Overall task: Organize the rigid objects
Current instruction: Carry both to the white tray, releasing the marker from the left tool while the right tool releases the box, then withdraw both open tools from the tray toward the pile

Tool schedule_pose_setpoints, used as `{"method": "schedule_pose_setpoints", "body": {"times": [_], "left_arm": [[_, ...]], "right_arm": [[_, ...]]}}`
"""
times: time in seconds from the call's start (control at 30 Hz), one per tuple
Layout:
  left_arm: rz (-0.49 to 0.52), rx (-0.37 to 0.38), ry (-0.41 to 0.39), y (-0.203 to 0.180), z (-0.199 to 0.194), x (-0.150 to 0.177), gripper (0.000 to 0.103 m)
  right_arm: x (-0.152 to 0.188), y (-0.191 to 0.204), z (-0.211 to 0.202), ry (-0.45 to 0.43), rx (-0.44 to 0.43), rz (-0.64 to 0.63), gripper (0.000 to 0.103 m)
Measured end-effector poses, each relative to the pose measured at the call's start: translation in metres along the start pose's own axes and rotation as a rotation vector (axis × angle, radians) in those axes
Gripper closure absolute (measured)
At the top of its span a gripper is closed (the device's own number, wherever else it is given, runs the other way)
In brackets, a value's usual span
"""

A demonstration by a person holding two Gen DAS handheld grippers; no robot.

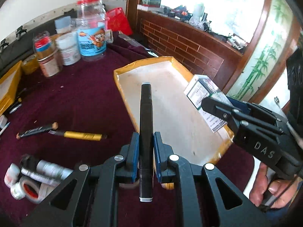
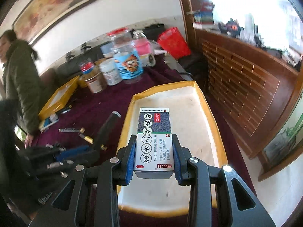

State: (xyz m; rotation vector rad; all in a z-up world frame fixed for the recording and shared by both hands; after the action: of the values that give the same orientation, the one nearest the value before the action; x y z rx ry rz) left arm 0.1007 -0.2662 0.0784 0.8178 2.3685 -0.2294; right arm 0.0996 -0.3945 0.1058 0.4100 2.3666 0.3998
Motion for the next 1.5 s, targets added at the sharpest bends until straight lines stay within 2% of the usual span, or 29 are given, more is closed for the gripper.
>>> {"method": "schedule_pose_setpoints", "body": {"times": [0.17, 0.3, 0.57, 0.73, 0.87, 0.93, 1.03, 1.23, 1.27, 1.3, 1.37, 1.5], "left_arm": [[-0.057, 0.010, 0.062, 0.006, 0.049, -0.029, 0.091], [-0.081, -0.005, 0.093, 0.010, 0.080, -0.047, 0.091], [-0.129, -0.049, 0.127, 0.023, 0.115, -0.048, 0.091], [-0.136, -0.047, 0.087, 0.026, 0.117, -0.044, 0.086], [-0.104, -0.030, 0.107, 0.020, 0.115, -0.043, 0.086], [-0.089, -0.038, 0.102, 0.015, 0.108, -0.041, 0.086], [-0.068, -0.030, 0.072, 0.006, 0.089, -0.036, 0.086], [-0.103, 0.025, -0.001, 0.007, 0.038, -0.011, 0.085], [-0.098, 0.030, -0.017, 0.007, 0.026, -0.004, 0.079], [-0.095, 0.030, -0.022, 0.007, 0.016, 0.002, 0.066], [-0.084, 0.036, -0.035, 0.008, 0.000, 0.013, 0.052], [-0.035, 0.020, -0.080, 0.012, -0.038, 0.044, 0.051]], "right_arm": [[-0.042, -0.013, 0.051, 0.072, 0.024, 0.054, 0.072], [-0.062, -0.020, 0.091, 0.123, 0.061, 0.067, 0.073], [-0.072, -0.032, 0.146, 0.217, 0.070, 0.129, 0.073], [-0.070, -0.030, 0.153, 0.234, 0.040, 0.124, 0.069], [-0.069, -0.036, 0.140, 0.206, 0.053, 0.143, 0.056], [-0.070, -0.036, 0.130, 0.187, 0.052, 0.148, 0.056], [-0.067, -0.030, 0.106, 0.161, 0.004, 0.160, 0.056], [-0.042, -0.013, 0.046, 0.088, -0.086, 0.156, 0.056], [-0.036, -0.011, 0.038, 0.082, -0.108, 0.157, 0.055], [-0.029, -0.010, 0.029, 0.072, -0.125, 0.159, 0.055], [-0.013, -0.006, 0.015, 0.058, -0.144, 0.158, 0.052], [0.022, 0.010, 0.001, 0.090, -0.205, 0.133, 0.052]]}}
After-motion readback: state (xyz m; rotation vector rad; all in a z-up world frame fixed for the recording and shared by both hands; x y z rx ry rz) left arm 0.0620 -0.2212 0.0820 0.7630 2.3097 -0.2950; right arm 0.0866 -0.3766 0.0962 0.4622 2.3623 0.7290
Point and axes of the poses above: each gripper's, at about its wrist camera, not at the fingertips, and z roughly the way its jaws point, y to its left, x to its underside, the point moved 2 cm from there along z, roughly the way its jaws point, and after that the axes turned 15 degrees about z, right-handed, at the moved point
